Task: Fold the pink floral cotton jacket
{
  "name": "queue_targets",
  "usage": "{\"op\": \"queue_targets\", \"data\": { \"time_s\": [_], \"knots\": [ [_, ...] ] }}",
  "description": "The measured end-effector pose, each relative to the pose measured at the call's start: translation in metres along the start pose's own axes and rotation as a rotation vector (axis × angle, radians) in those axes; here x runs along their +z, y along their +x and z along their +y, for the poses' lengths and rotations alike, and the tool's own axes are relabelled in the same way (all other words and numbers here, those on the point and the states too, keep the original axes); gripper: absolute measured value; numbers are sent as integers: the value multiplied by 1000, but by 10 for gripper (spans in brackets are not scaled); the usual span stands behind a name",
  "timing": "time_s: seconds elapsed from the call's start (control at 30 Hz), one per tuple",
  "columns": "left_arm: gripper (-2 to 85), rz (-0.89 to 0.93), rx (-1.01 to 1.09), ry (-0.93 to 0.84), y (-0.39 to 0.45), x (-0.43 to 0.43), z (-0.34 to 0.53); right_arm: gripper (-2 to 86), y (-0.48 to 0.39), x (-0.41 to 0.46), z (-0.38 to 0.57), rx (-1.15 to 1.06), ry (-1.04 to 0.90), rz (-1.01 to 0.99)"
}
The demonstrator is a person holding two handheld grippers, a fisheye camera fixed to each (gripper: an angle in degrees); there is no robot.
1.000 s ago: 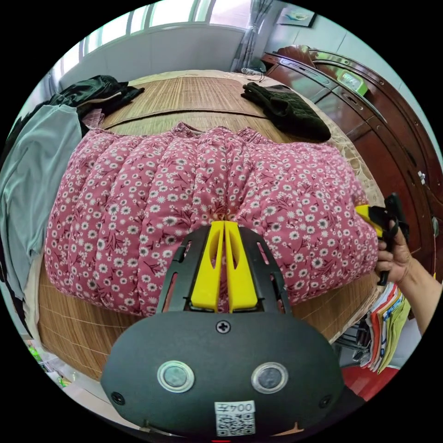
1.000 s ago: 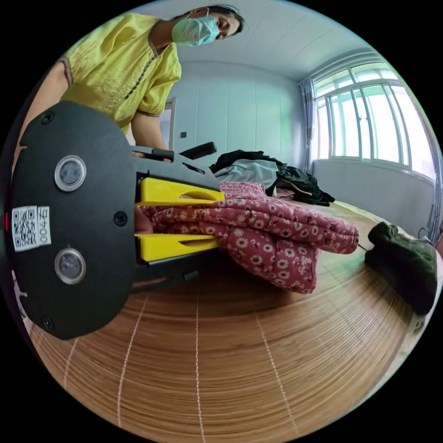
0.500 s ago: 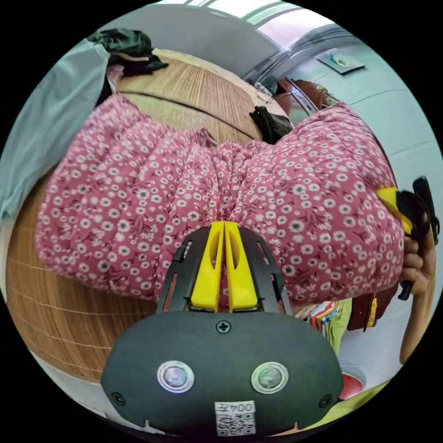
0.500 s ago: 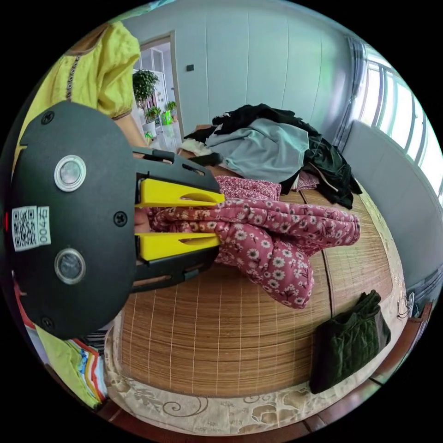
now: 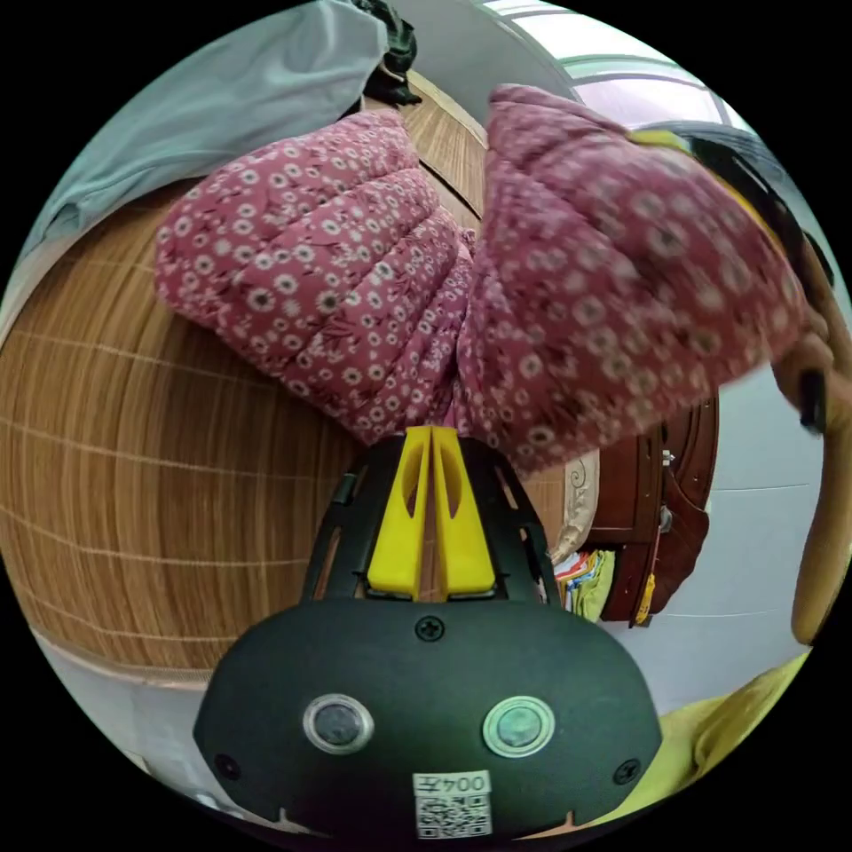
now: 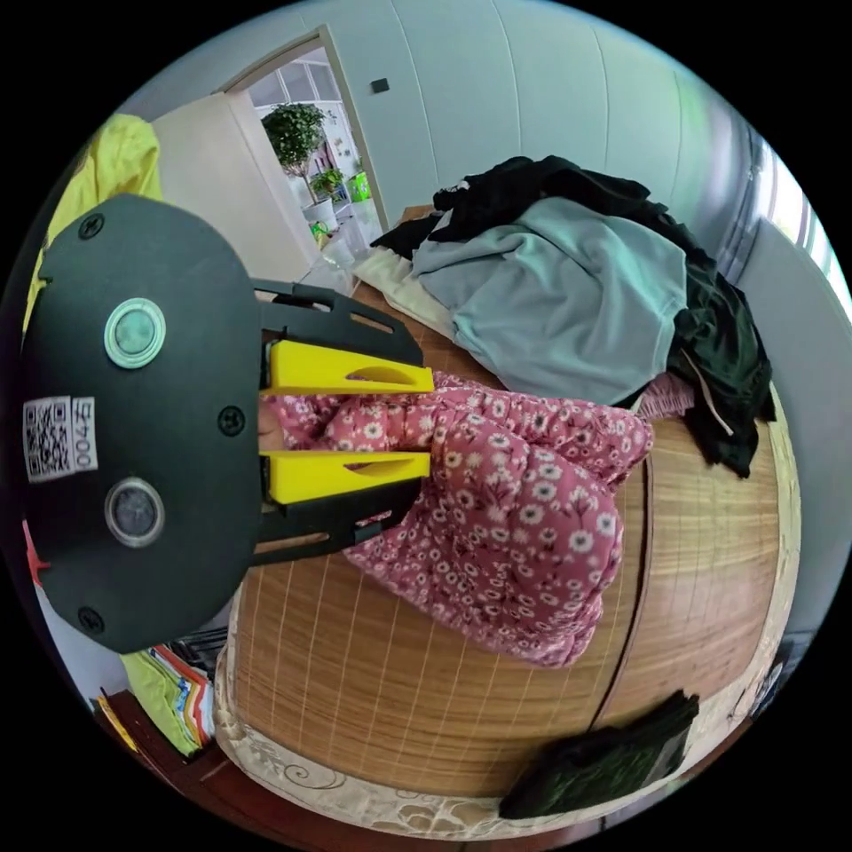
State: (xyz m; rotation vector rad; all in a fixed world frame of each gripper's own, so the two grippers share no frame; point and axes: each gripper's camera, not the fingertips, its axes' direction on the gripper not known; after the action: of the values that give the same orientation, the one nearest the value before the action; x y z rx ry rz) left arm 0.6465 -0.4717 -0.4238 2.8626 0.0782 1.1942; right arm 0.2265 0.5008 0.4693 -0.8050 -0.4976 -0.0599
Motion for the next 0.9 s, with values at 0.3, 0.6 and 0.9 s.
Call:
{"op": "queue_targets", "data": {
  "time_s": [0.3,0.6,0.9],
  "knots": [
    [2,-98,408,127,77,-49,19,82,-25,104,-91,-50,-151,2],
    [4,-221,237,146,51,-48,-55,105,28,29,-24,-163,192,-192],
    [2,174,11,72,-9,-53,-55,190,127,137,65,-1,208,-317]
  ]
}}
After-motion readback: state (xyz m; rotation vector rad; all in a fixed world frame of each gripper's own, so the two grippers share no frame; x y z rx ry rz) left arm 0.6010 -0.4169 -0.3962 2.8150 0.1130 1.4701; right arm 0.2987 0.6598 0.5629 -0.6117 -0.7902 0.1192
